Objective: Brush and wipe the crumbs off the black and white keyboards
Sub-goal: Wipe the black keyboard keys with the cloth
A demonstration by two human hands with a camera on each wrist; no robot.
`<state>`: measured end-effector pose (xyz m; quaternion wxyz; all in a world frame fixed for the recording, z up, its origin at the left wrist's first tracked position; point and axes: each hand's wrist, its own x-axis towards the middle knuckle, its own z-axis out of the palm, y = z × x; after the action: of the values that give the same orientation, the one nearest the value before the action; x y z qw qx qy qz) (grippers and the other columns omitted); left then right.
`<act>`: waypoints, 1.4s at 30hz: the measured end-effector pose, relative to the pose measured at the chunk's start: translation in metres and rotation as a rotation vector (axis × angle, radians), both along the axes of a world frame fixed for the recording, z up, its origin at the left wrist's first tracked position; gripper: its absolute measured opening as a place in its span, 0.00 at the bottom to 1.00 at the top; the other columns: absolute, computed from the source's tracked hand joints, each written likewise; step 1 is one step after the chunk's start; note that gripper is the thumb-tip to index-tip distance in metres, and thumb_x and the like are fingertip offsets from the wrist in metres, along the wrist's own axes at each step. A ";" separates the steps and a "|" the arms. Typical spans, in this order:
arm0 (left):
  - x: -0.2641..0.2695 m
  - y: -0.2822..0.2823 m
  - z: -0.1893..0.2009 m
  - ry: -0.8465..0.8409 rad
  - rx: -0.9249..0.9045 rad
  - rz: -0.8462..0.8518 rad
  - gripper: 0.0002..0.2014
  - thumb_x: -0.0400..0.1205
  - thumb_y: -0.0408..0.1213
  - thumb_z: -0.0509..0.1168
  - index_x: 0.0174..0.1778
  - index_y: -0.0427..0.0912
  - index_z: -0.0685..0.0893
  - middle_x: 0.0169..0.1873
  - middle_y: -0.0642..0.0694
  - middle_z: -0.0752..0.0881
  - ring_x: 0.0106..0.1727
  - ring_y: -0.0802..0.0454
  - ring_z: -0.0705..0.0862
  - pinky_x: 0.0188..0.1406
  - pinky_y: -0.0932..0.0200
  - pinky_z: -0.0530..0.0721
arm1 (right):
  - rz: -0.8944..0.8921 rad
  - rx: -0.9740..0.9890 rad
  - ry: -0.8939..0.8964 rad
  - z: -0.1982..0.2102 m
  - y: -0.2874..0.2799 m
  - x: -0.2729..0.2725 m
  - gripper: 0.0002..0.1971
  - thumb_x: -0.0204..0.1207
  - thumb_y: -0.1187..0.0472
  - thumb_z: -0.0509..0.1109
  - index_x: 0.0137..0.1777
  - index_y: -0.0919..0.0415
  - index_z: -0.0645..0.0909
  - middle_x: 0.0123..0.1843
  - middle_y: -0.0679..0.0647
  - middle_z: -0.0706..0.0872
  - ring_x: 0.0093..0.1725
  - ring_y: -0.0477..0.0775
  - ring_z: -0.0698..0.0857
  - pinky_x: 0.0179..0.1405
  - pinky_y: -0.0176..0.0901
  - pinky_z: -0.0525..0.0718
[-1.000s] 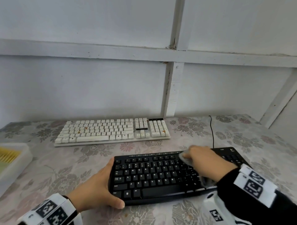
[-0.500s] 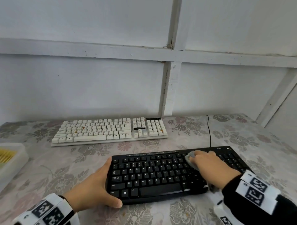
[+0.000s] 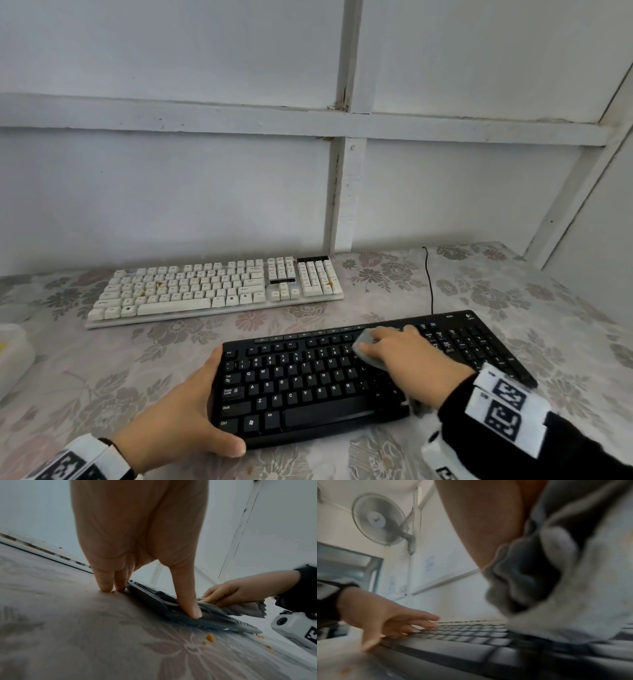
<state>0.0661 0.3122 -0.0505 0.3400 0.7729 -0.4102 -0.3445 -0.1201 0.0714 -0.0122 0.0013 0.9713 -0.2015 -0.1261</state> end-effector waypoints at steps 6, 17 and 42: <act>0.001 0.000 -0.002 -0.021 0.007 0.007 0.55 0.52 0.46 0.83 0.65 0.83 0.55 0.63 0.69 0.78 0.65 0.67 0.77 0.69 0.54 0.77 | -0.251 0.006 -0.036 -0.007 -0.059 -0.046 0.17 0.85 0.60 0.56 0.71 0.50 0.76 0.71 0.54 0.74 0.68 0.60 0.73 0.66 0.52 0.72; 0.000 -0.001 -0.001 -0.020 0.019 0.007 0.55 0.53 0.46 0.83 0.64 0.83 0.53 0.63 0.70 0.77 0.64 0.68 0.78 0.67 0.57 0.78 | -0.383 -0.046 -0.091 0.004 -0.091 -0.050 0.07 0.75 0.69 0.62 0.37 0.62 0.76 0.42 0.55 0.79 0.44 0.58 0.83 0.48 0.43 0.76; 0.001 -0.001 -0.002 0.024 0.002 0.031 0.51 0.56 0.41 0.83 0.57 0.82 0.52 0.59 0.76 0.74 0.59 0.81 0.73 0.51 0.81 0.71 | -0.143 0.006 -0.088 -0.012 -0.077 -0.054 0.21 0.86 0.64 0.53 0.73 0.44 0.72 0.71 0.48 0.72 0.61 0.55 0.74 0.60 0.38 0.71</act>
<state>0.0672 0.3108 -0.0524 0.3497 0.7753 -0.3936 -0.3489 -0.1745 -0.0059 -0.0240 -0.0193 0.9591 -0.2697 -0.0835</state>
